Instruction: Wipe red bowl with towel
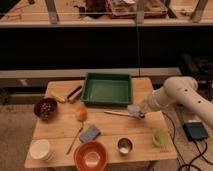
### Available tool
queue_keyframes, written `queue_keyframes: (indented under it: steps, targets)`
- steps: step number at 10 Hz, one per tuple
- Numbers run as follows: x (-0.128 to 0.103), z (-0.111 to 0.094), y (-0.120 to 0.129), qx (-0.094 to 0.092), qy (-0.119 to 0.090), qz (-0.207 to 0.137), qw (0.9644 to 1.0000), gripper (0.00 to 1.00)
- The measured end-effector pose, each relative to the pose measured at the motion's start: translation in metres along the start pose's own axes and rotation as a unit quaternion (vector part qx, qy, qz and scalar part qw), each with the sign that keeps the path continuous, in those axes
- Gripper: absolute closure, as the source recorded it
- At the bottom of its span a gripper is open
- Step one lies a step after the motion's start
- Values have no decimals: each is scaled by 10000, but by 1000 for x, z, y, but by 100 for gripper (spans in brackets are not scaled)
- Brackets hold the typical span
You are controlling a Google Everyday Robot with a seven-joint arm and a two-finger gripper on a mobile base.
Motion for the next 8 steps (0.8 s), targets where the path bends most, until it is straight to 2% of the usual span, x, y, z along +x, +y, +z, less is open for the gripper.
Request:
queue_keyframes:
  steps: [1,3,4,6,8]
  targets:
    - [-4,0,0,14,-23,-61,10000,100]
    - [-25,-6,6,84,-76,-419,9991,100]
    - [-55,-5,9,107,-140,-749,9970,100]
    - [-99,0,16,87,-213,-1171,9929,100]
    - [-151,14,26,-49,-229,-1717,9849,100]
